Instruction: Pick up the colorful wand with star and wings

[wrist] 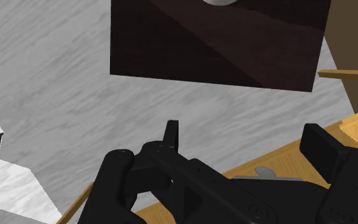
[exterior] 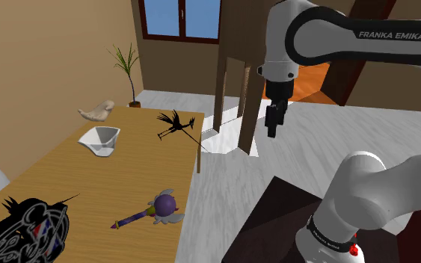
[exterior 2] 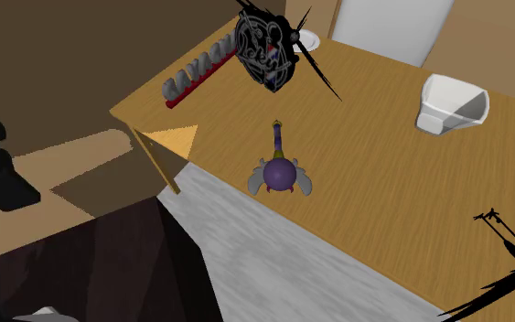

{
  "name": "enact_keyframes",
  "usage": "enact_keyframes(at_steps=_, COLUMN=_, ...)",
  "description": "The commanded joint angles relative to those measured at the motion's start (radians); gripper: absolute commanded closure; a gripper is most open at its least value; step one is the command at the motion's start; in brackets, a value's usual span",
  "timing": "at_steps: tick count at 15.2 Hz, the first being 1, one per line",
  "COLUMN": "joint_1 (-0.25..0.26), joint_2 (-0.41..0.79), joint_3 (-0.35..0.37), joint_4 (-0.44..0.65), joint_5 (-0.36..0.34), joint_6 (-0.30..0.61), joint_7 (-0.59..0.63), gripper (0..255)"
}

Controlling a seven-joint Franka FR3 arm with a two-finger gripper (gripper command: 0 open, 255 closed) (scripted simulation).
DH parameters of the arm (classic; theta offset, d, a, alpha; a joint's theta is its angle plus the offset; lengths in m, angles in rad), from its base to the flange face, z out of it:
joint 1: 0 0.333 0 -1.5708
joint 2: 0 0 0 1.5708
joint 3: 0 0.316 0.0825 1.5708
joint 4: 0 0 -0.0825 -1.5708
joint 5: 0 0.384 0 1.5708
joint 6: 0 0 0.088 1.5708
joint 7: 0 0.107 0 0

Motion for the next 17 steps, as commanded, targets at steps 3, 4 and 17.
enact_keyframes(at_steps=3, joint_1=0.015, joint_2=0.039, joint_3=-0.005, joint_4=-0.03, joint_5=-0.005, joint_6=0.08, joint_7=-0.034, gripper=0)
enact_keyframes(at_steps=4, joint_1=0.023, joint_2=0.06, joint_3=-0.007, joint_4=-0.042, joint_5=-0.008, joint_6=0.12, joint_7=-0.051, gripper=0)
enact_keyframes(at_steps=17, joint_1=0.118, joint_2=0.449, joint_3=-0.016, joint_4=-0.079, joint_5=-0.019, joint_6=0.625, joint_7=-0.258, gripper=0)
